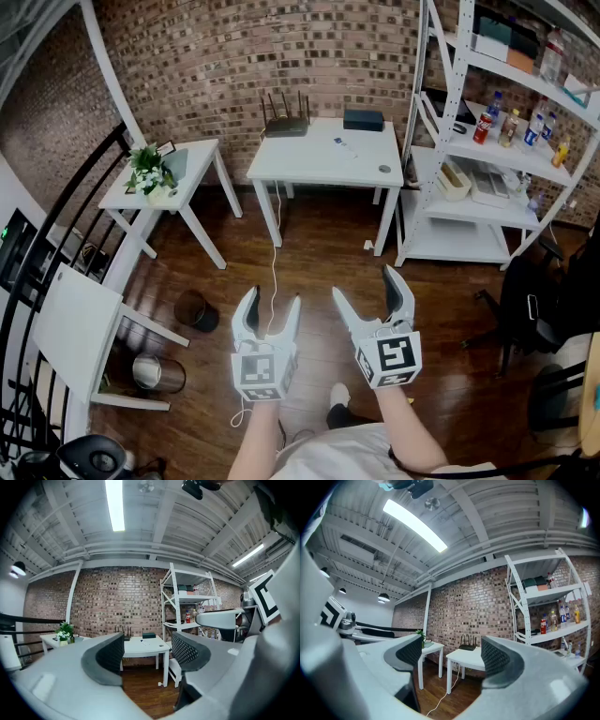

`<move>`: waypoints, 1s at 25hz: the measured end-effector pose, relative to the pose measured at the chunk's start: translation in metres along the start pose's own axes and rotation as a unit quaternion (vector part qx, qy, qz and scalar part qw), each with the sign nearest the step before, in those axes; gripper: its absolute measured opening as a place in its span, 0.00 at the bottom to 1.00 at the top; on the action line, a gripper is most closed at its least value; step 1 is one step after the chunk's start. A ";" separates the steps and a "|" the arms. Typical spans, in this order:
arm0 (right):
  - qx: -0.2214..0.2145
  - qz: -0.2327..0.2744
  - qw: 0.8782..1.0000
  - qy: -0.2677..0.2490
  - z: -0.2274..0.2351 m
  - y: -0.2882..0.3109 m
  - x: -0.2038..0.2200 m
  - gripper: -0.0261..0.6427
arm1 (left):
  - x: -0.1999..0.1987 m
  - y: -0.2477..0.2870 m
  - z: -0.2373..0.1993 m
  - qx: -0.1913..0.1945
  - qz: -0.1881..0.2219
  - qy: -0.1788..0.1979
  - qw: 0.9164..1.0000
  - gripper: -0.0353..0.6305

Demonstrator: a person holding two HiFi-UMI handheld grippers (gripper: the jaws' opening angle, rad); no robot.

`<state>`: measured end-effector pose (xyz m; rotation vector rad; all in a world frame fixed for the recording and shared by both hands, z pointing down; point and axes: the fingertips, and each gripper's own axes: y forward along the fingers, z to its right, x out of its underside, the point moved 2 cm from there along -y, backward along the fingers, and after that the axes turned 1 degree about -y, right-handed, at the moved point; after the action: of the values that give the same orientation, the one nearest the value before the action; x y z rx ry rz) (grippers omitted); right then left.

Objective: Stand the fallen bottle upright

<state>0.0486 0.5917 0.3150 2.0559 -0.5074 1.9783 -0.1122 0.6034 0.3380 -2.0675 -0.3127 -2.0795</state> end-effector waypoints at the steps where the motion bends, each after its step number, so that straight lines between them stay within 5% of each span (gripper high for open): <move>1: -0.004 0.002 1.000 -0.001 0.011 0.009 -0.001 0.60 | 0.000 0.014 0.002 0.000 0.000 -0.002 1.000 0.53; 14: -0.012 -0.038 0.999 0.008 0.096 0.110 0.038 0.60 | 0.021 0.145 0.002 0.012 -0.023 -0.013 1.000 0.50; 25: -0.016 -0.069 0.997 -0.010 0.152 0.274 0.059 0.60 | 0.020 0.328 -0.070 0.029 -0.021 -0.027 0.999 0.50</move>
<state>0.0760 0.2760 0.3480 2.0358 -0.3864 1.8595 -0.0867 0.2692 0.3621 -2.1019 -0.4228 -2.0155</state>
